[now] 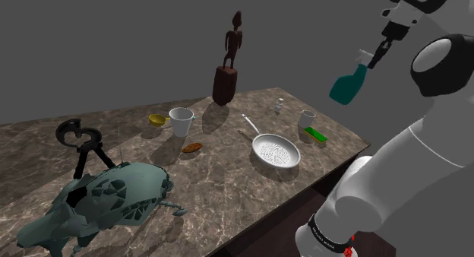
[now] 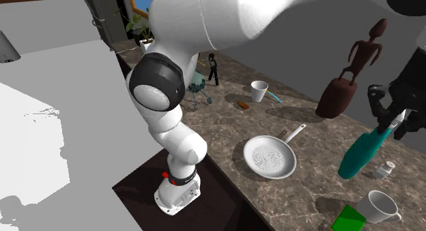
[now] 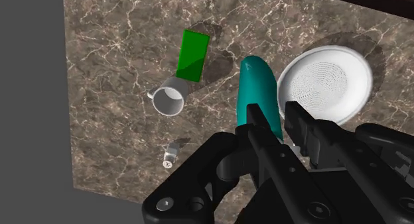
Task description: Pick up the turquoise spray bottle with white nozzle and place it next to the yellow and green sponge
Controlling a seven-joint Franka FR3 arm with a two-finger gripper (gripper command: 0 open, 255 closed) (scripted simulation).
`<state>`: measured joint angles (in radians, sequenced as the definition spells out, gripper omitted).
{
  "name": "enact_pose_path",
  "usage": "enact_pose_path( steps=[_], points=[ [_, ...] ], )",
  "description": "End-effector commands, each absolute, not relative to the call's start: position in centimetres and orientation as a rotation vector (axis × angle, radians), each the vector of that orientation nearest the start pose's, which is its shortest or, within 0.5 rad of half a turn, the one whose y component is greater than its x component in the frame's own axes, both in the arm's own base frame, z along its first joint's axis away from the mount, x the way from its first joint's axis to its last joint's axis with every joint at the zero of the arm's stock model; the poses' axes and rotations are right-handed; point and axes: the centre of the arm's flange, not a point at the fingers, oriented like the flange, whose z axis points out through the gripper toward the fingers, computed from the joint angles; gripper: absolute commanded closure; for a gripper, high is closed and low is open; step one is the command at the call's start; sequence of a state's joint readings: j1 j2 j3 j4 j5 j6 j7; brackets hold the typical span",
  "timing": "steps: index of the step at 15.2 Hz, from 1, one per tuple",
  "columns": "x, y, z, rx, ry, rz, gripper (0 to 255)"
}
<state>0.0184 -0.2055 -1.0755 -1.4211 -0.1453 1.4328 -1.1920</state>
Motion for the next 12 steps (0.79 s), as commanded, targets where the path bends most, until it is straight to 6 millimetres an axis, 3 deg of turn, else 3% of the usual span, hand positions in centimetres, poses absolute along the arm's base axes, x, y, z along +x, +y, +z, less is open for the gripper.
enact_pose_path(
  steps=[1,5,12],
  points=[
    [16.2,-50.4,73.0,-3.222,-0.178,-0.13,255],
    [14.5,-55.3,73.0,-3.222,-0.178,-0.13,255],
    [14.5,-55.3,69.3,-3.222,-0.178,-0.13,255]
  ],
)
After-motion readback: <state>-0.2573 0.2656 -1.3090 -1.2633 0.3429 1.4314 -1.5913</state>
